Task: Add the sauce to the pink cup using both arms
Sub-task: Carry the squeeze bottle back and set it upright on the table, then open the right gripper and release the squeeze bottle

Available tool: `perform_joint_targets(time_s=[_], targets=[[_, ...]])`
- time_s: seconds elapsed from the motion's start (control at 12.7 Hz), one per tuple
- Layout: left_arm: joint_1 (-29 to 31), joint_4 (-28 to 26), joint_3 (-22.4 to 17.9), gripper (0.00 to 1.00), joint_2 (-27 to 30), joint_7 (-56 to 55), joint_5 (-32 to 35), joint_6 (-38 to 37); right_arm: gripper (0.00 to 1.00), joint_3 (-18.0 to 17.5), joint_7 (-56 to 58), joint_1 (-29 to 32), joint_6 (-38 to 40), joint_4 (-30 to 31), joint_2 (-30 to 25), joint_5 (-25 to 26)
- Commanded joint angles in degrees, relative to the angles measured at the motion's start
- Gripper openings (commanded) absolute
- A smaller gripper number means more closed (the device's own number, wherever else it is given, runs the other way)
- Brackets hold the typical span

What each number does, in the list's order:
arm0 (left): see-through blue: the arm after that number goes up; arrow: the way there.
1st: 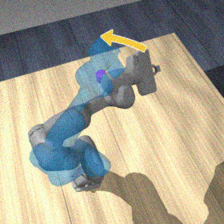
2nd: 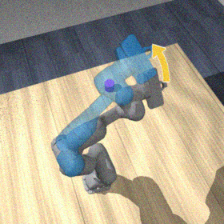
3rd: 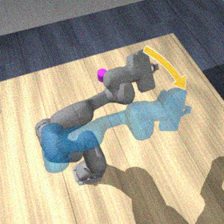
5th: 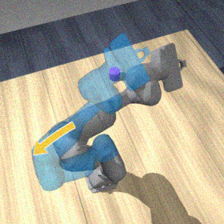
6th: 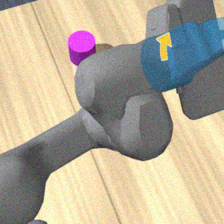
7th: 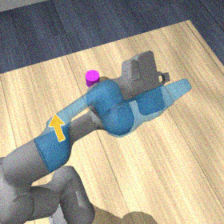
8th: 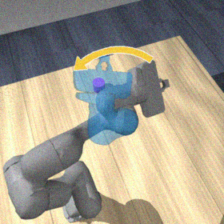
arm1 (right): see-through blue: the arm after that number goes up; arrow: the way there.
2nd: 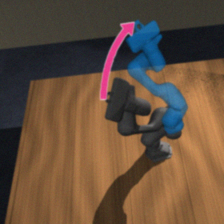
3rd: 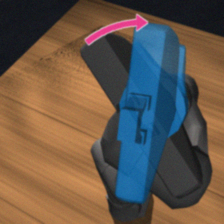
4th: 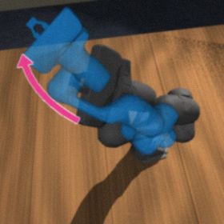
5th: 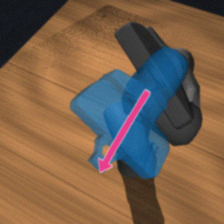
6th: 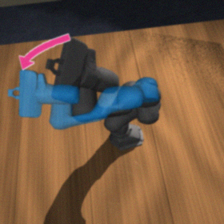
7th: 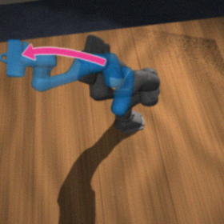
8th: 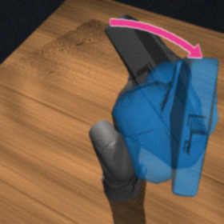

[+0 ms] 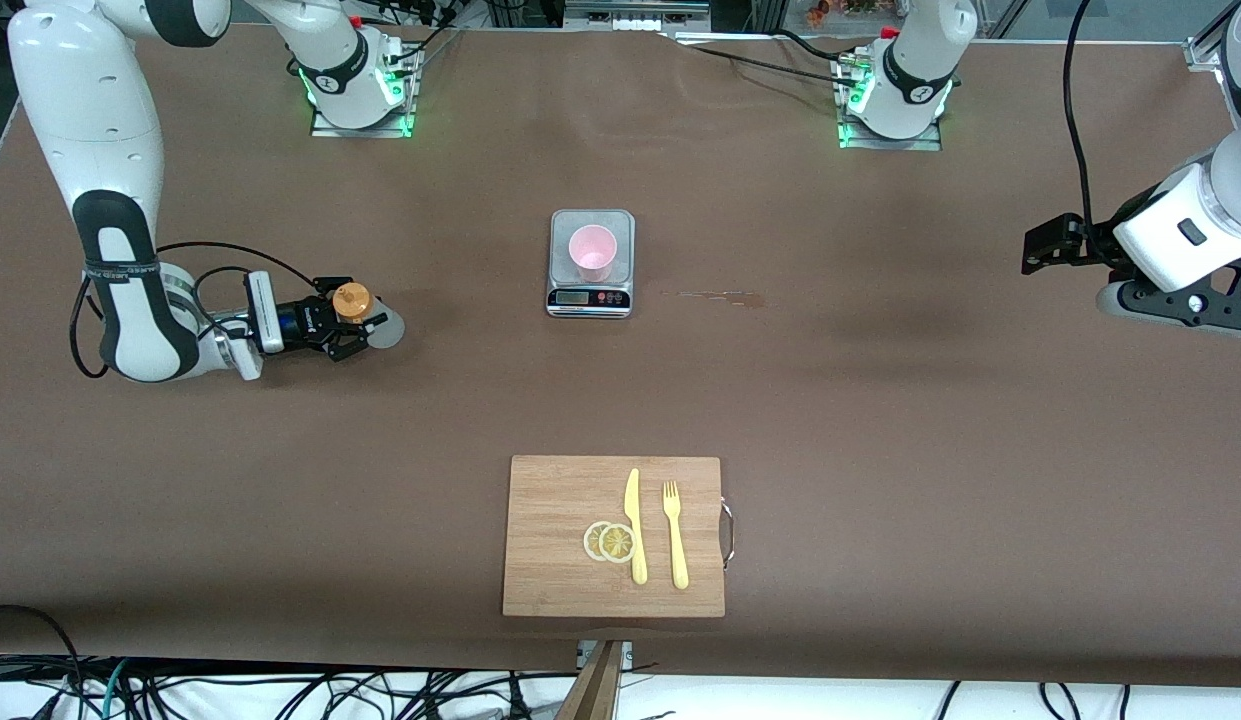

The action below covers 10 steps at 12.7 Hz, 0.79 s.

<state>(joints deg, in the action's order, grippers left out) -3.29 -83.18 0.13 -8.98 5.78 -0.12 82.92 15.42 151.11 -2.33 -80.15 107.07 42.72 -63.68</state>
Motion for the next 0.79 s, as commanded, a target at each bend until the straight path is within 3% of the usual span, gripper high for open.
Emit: perform_joint_targets(time_s=[0.0,0.16,0.24,0.32,0.47,0.71], targets=[[0.1,1.9,0.0,1.00,-1.1,0.6,0.6,-1.0,0.27,-0.7,1.0,0.5,1.1,-0.8,2.0,-3.3],[0.3,1.9,0.0,1.00,-1.1,0.6,0.6,-1.0,0.29,-1.5,1.0,0.5,0.9,-1.0,2.7,-5.4],[0.3,1.9,0.0,1.00,-1.1,0.6,0.6,-1.0,0.70,-1.5,1.0,0.5,1.0,-1.2,2.8,-5.5],[0.4,1.9,0.0,1.00,-1.3,0.6,0.6,-1.0,1.00,-1.5,1.0,0.5,1.0,-1.3,2.8,-5.6],[0.3,2.0,0.0,1.00,-1.5,0.6,0.7,-1.0,1.00,-1.0,0.4,0.5,1.6,-3.5,2.5,-4.9],[0.3,3.6,0.0,1.00,-2.1,0.6,0.6,-1.0,1.00,1.0,-2.0,0.5,1.7,-7.8,1.1,0.1]])
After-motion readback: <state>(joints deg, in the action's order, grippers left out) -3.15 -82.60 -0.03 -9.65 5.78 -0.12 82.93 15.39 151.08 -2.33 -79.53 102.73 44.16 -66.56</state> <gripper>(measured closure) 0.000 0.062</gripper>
